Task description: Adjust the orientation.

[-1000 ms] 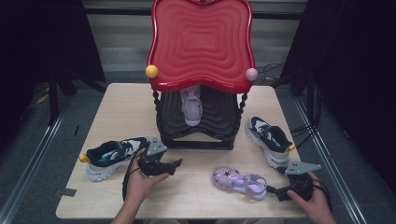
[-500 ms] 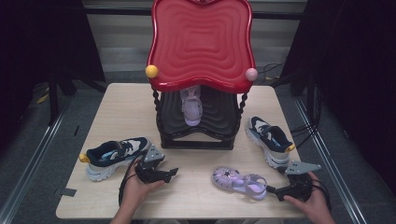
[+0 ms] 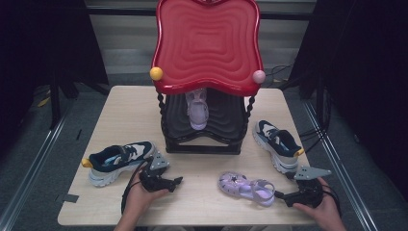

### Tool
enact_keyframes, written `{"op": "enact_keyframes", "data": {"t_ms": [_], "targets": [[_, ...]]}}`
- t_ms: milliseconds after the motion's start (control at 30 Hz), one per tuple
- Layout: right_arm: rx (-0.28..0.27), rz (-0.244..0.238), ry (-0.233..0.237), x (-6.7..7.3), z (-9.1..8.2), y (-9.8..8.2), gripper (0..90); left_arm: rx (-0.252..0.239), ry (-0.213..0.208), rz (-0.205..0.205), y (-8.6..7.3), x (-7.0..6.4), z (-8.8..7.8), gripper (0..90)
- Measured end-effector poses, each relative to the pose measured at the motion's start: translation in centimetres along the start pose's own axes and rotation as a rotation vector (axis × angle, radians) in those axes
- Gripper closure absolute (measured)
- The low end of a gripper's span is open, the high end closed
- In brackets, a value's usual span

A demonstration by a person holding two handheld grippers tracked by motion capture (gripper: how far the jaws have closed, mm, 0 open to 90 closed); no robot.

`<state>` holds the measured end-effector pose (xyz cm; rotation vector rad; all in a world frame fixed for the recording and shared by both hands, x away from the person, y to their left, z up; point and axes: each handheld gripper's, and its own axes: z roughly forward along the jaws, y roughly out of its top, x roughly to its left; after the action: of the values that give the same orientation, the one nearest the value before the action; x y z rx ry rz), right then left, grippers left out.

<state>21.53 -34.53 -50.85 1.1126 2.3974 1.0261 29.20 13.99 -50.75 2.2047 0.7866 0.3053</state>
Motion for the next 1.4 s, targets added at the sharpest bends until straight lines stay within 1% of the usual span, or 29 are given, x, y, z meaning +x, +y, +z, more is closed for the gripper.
{"op": "enact_keyframes", "data": {"t_ms": [67,167,200,333,433,500,633,667,767,833,1033,1133,1267,1400], "targets": [[0.015,-0.006,0.003,0.0,-0.1,0.1,14.5,-0.002,-0.001,0.007,0.0,-0.1,0.1,19.5],[0.018,-0.009,0.009,0.0,-0.4,0.1,14.6,0.000,-0.004,0.005,0.0,-0.2,0.1,18.1],[0.018,-0.003,0.007,0.0,-0.5,0.2,14.7,0.003,-0.003,0.008,0.0,-0.2,0.1,17.5],[-0.004,0.008,0.024,-0.1,-1.2,0.5,14.8,0.008,-0.003,0.015,0.0,-0.2,0.1,16.3],[-0.007,0.000,0.032,0.0,-1.7,0.9,15.3,0.017,-0.007,0.016,0.0,-0.2,0.1,14.4],[-0.014,0.002,0.041,0.2,-2.0,1.1,16.3,0.017,-0.008,0.015,0.0,-0.2,0.1,14.4],[-0.038,-0.001,0.050,0.3,-2.7,1.7,16.7,0.017,-0.006,0.017,0.0,-0.2,0.1,14.4],[-0.043,0.002,0.050,0.3,-2.9,1.8,16.8,0.015,-0.008,0.018,0.1,-0.2,0.1,14.4],[-0.073,0.020,0.071,0.3,-3.2,2.2,16.9,0.017,-0.007,0.017,0.0,-0.2,0.1,14.3],[-0.090,0.026,0.076,0.3,-3.3,2.3,16.9,0.016,-0.008,0.017,0.0,-0.2,0.1,14.2],[-0.116,0.040,0.094,0.4,-3.3,2.7,18.3,0.016,-0.008,0.019,0.1,-0.2,0.1,14.0],[-0.141,0.053,0.102,0.3,-3.4,3.0,19.3,0.015,-0.009,0.019,0.0,-0.2,0.2,14.0],[-0.172,0.059,0.115,0.3,-3.6,3.3,21.3,0.014,-0.009,0.018,0.0,-0.2,0.2,14.0],[-0.201,0.065,0.137,0.4,-3.6,3.6,24.4,0.016,-0.008,0.019,0.1,-0.2,0.2,14.0]]}}
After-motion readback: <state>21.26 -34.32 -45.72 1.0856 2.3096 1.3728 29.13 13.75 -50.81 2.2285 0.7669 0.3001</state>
